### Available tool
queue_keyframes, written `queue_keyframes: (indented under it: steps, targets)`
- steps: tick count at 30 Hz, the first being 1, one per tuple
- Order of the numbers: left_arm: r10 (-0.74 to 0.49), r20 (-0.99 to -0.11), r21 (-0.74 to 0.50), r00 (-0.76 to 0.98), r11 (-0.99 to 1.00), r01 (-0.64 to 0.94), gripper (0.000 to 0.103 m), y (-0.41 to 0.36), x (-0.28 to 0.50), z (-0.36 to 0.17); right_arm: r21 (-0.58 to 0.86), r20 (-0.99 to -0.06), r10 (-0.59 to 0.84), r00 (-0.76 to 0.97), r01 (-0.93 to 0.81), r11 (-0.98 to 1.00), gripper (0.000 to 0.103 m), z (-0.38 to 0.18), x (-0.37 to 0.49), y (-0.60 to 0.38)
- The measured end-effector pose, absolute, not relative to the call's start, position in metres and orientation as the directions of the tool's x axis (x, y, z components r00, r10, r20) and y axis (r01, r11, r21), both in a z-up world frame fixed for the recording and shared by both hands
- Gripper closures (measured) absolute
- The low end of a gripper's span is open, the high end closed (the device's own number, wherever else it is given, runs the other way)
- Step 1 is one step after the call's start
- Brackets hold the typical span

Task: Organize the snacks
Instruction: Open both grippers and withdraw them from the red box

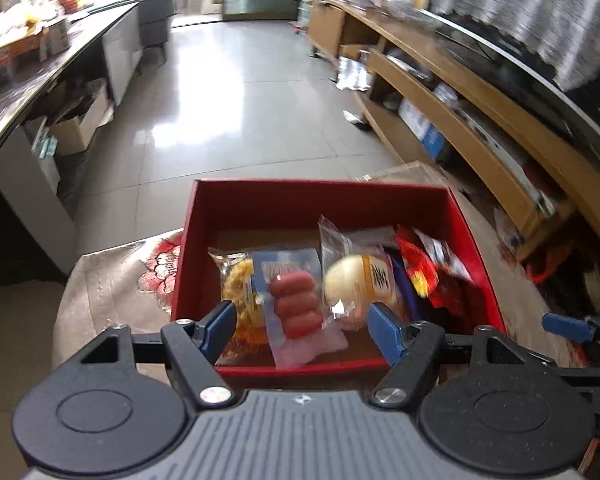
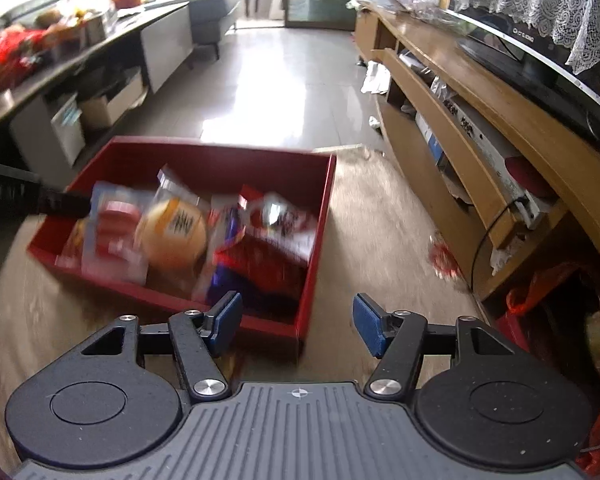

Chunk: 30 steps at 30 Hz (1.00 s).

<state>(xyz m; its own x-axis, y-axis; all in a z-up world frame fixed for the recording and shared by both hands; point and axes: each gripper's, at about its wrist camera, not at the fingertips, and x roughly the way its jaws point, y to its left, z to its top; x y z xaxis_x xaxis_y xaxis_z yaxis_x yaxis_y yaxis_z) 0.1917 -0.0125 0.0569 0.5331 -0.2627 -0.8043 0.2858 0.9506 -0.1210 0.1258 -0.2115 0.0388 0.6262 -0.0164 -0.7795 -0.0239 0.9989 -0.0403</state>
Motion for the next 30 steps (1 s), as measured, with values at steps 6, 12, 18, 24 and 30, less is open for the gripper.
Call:
queue_keyframes:
  steps: [6, 12, 18, 24, 30]
  targets:
    - [-0.285, -0.834, -0.077, 0.472, 0.908, 0.412, 0.032, -0.034, 0.165, 0.04, -0.05, -0.818, 0.029, 0.574, -0.12, 0.991, 0.031, 0.023, 0.105, -0.213]
    - [-0.306, -0.851, -0.05, 0.427, 0.856, 0.514, 0.031, -0.069, 0.146, 0.027, -0.071, -0.851, 0.032, 0.525, -0.175, 0.982, 0.031, 0.003, 0.115, -0.22]
    - [-0.317, -0.87, -0.062, 0.378, 0.83, 0.554, 0.031, -0.085, 0.142, 0.016, -0.09, -0.867, 0.065, 0.494, -0.284, 0.955, 0.031, -0.011, 0.124, -0.219]
    - [-0.314, -0.884, -0.064, 0.346, 0.815, 0.577, 0.031, -0.087, 0.141, 0.004, -0.06, -0.875, 0.16, 0.456, -0.431, 0.9, 0.027, -0.022, 0.137, -0.213]
    - [-0.297, -0.899, -0.06, 0.32, 0.809, 0.584, 0.031, -0.086, 0.144, -0.007, 0.006, -0.879, 0.24, 0.412, -0.494, 0.87, 0.022, -0.032, 0.136, -0.214]
